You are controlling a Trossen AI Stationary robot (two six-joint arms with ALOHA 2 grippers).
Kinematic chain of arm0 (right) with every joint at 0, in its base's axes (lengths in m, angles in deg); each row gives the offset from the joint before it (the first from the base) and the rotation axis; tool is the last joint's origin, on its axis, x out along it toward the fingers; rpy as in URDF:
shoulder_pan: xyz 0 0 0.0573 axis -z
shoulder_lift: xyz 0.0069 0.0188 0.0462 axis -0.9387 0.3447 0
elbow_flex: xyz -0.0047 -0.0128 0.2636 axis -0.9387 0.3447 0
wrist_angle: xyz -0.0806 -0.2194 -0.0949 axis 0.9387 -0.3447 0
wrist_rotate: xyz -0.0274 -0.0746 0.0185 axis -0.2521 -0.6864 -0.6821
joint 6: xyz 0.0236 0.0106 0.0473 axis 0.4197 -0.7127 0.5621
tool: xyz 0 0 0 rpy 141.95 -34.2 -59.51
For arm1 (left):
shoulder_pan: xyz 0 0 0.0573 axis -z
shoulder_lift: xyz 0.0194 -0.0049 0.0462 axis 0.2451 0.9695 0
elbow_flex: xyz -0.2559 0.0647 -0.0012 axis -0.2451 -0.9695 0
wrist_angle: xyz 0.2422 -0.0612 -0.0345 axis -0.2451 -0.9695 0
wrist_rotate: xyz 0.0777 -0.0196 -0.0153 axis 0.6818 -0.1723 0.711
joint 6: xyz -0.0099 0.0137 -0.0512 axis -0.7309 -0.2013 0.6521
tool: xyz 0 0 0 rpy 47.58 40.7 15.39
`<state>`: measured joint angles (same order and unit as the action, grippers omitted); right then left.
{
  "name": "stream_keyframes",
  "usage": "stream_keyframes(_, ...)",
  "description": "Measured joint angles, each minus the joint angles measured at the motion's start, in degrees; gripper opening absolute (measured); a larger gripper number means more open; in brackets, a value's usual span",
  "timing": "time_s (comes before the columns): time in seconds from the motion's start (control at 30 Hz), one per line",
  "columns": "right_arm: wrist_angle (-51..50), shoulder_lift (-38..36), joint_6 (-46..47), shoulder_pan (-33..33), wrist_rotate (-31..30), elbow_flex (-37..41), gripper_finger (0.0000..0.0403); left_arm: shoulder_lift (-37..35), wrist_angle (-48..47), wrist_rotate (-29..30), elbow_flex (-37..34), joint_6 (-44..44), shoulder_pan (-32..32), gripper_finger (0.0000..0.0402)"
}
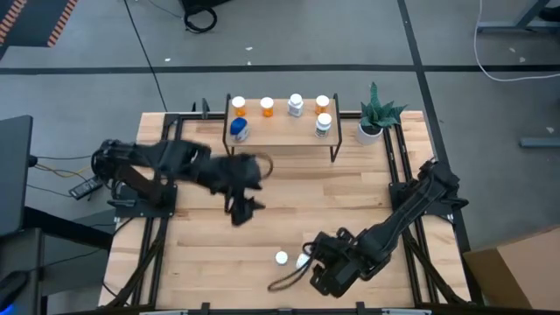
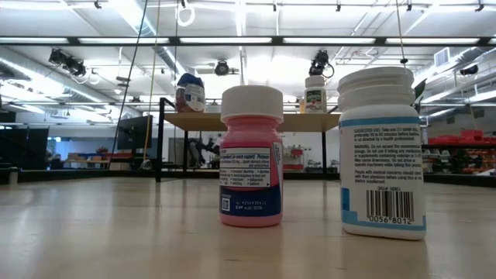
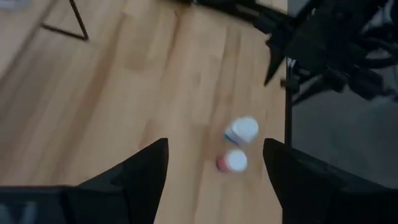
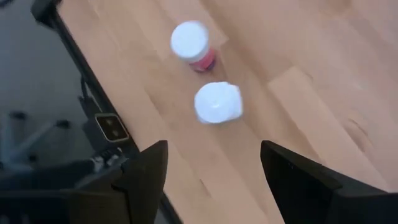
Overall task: Pick and place medicine bottles onto shelf by color
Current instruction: Put the light blue bottle on the shelf
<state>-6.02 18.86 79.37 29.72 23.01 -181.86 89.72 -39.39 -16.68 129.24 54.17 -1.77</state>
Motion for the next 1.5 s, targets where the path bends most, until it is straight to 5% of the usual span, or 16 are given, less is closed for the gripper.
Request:
stream_keyframes(0.27,4.44,7.45,-7.43,1.71,4.97,-0.22,0.0264,0.23,-8.65,5.45,0.0,12.61,13.39,0.0255)
stream_keyframes(0.5,4.67,8.08,-7.83,4.5,3.02,-0.33,0.0277,0.3,-8.09,12.74,0.0,22.63,20.55,0.0253)
stream_keyframes(1.1,7.61,11.84,-18.49,7.12,10.01,-0.32,0.0317,0.65,-7.46,15.78,0.02,26.51,22.87,0.0248)
stream_keyframes(1.5,7.55,12.6,-18.06,7.36,7.65,-0.26,0.0314,0.65,-7.67,16.11,0.02,26.5,22.87,0.0238)
